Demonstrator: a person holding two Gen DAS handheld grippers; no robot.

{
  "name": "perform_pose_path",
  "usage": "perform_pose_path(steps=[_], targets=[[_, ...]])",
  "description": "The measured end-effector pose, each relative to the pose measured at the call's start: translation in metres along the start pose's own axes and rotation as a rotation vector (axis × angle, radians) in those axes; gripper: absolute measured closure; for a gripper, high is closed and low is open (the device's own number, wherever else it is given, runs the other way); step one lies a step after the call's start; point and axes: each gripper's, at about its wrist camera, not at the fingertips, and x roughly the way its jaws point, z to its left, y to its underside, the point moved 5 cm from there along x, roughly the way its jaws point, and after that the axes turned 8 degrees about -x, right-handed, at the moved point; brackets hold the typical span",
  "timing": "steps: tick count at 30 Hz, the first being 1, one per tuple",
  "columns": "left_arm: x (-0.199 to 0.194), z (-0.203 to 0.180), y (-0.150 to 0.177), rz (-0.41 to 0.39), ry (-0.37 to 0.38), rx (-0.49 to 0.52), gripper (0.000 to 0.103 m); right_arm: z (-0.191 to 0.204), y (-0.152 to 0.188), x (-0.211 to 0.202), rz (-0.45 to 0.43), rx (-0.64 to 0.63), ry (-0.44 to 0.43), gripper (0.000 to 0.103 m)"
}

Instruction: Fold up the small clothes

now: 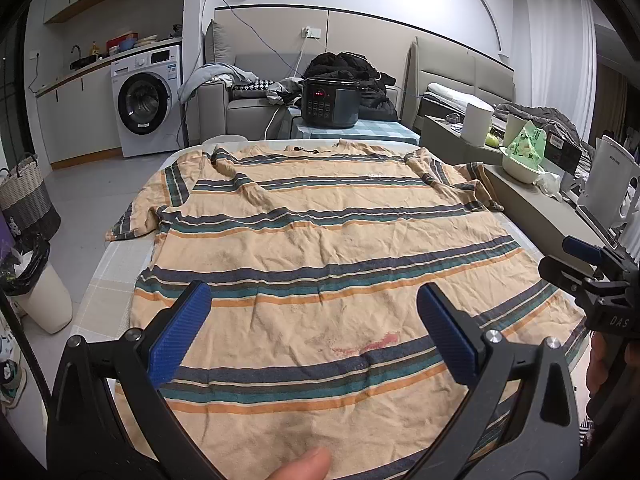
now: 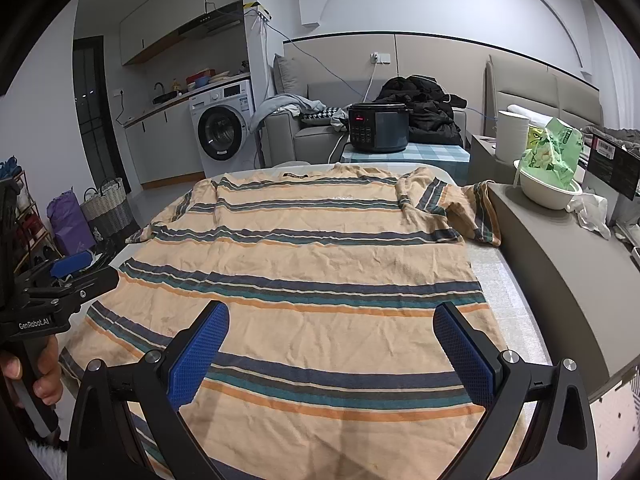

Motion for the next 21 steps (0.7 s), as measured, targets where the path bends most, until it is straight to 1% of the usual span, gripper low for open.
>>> perform_pose_path(steps=[21], targets=[[-0.0001,0.0000,-0.0004,0.001,-0.001,0.001,0.001,-0.0015,0.0014,0.0005,-0.002,0.000,0.002,0.000]])
